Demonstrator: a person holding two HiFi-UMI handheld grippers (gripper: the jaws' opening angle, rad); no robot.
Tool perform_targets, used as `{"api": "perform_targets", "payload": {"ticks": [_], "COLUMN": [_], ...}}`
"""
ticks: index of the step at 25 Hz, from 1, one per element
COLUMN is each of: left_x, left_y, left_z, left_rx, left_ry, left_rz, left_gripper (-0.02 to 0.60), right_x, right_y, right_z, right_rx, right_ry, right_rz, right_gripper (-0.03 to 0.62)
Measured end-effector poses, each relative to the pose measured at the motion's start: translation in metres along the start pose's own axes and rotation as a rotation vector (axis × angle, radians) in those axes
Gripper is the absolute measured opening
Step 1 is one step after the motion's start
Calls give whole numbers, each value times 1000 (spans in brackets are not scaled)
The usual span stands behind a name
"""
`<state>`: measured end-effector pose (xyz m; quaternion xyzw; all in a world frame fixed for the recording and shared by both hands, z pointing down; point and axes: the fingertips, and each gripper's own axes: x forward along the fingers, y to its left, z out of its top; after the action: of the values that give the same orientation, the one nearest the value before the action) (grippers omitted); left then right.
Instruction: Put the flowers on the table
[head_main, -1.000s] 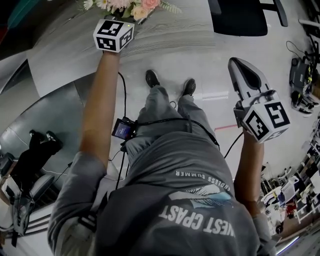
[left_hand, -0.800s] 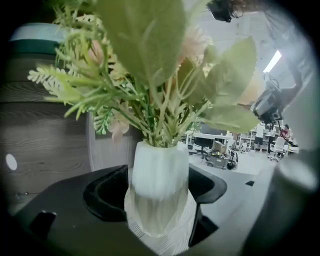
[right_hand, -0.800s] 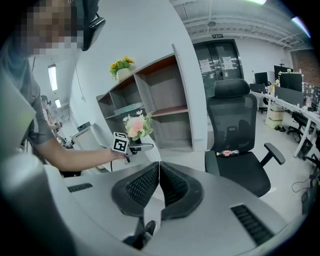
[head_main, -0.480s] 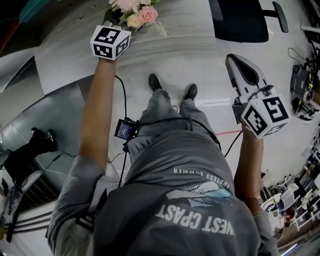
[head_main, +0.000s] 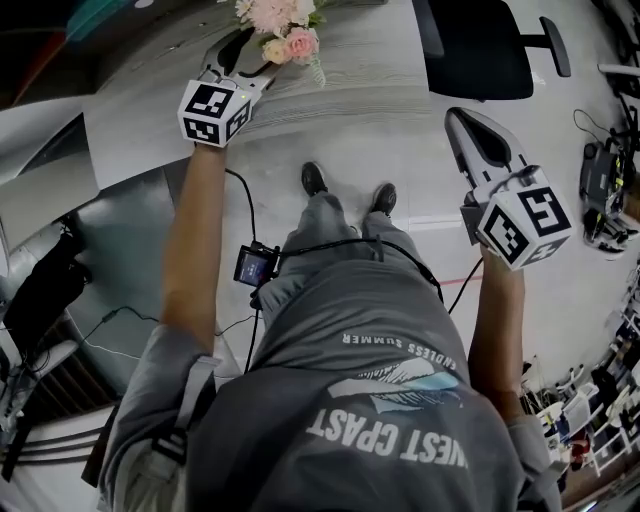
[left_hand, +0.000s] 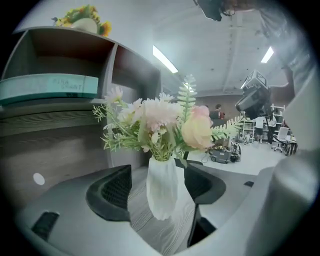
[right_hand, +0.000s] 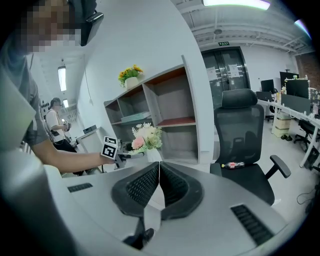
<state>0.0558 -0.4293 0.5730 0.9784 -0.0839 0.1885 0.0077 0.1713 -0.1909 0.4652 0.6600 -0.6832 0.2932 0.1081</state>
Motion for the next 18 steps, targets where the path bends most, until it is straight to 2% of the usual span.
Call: {"api": "perform_targets", "payload": {"ticks": [3,7,12,18], "left_x": [-19,-50,-93,-143], "left_y": [3,8,8,-3], "left_z": [4,17,42,78], "left_rx": [-1,1,34,104], "left_ry": [-6,-25,-69,-113], "left_rz": [31,82,134,199], "left_gripper": [339,283,142,33], "right_x": [-1,-6,-10,-15], "right_y": [7,14,27,45], "right_z": [7,23,46,65], "right_rx": [-16,-46,-99,-176], "right_ry": [-15,-44,-88,-125], "right_rz": [11,27,67,126], "right_gripper": [26,27,26,26]}}
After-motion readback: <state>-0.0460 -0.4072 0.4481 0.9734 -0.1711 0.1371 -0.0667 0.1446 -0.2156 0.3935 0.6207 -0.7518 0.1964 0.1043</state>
